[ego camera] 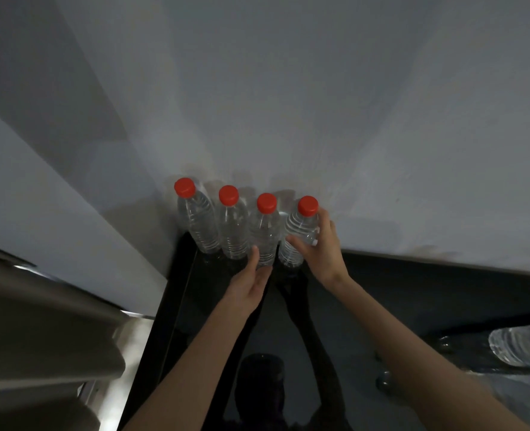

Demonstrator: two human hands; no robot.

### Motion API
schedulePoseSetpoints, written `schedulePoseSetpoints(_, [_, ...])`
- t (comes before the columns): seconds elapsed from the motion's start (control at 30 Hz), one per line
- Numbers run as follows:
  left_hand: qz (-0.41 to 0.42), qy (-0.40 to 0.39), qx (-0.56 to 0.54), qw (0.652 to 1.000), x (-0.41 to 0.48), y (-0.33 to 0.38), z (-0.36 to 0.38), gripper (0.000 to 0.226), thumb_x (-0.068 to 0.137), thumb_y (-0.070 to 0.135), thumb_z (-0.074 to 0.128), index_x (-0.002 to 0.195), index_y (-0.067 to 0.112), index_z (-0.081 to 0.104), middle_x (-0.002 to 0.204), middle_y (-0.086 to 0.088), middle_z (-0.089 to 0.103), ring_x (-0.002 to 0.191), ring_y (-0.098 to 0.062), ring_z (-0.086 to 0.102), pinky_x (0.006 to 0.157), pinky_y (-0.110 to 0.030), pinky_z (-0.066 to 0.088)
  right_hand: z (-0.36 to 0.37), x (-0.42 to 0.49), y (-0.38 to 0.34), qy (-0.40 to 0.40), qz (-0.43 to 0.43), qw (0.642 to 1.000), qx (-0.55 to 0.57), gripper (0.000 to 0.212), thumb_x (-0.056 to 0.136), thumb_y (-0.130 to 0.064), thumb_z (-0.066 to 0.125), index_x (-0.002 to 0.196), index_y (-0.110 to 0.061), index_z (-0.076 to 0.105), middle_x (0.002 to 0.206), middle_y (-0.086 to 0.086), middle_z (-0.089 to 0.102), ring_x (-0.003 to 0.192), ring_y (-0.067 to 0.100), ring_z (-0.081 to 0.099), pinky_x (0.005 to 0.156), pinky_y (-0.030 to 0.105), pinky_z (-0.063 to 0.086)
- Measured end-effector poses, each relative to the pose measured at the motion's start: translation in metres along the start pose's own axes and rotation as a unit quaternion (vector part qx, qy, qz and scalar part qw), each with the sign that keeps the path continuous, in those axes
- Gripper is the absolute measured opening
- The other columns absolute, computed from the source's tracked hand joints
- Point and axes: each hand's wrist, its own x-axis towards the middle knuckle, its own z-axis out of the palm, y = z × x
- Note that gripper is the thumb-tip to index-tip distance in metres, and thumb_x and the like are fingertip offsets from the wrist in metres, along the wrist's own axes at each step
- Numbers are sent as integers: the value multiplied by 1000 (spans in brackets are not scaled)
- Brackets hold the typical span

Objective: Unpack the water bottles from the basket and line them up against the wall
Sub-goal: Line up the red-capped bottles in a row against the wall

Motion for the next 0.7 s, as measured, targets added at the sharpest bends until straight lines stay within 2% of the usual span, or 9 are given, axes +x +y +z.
schedulePoseSetpoints(0.1, [-1,-26,-47,999,5,3,4,68,70,28,72,127,-3,53,126,-20,62,120,-26,58,111,-37,37,3,1,1,7,-3,1000,15,74,80,-22,76,140,-28,33,136,4,43,125,18,47,106,44,43])
schedulePoseSetpoints(0.17, [-1,-14,-44,999,9,4,9,67,71,29,73,127,-2,53,125,-20,62,119,-25,58,110,-35,38,5,3,1,15,-5,1000,17,75,80,-19,76,139,-27,31,138,5,41,127,22,46,106,48,43])
schedulePoseSetpoints(0.37, [2,22,27,999,13,5,16,79,82,40,65,142,-1,34,146,-23,39,137,-30,38,115,-37,31,11,12,5,53,-18,998,16,73,76,-16,80,133,-20,34,135,5,44,121,19,49,100,46,48])
schedulePoseSetpoints(0.5, [-3,11,54,998,10,7,15,92,73,45,68,146,4,29,150,-22,34,140,-31,33,114,-39,29,11,14,7,59,-18,998,11,71,75,-18,81,126,-26,32,132,6,46,119,20,51,99,46,49])
schedulePoseSetpoints(0.7, [10,33,10,999,0,18,-9,74,94,39,55,151,9,18,151,-25,29,141,-35,29,115,-44,29,13,16,7,52,15,998,20,72,76,-17,80,129,-22,32,135,8,44,124,23,48,103,48,46])
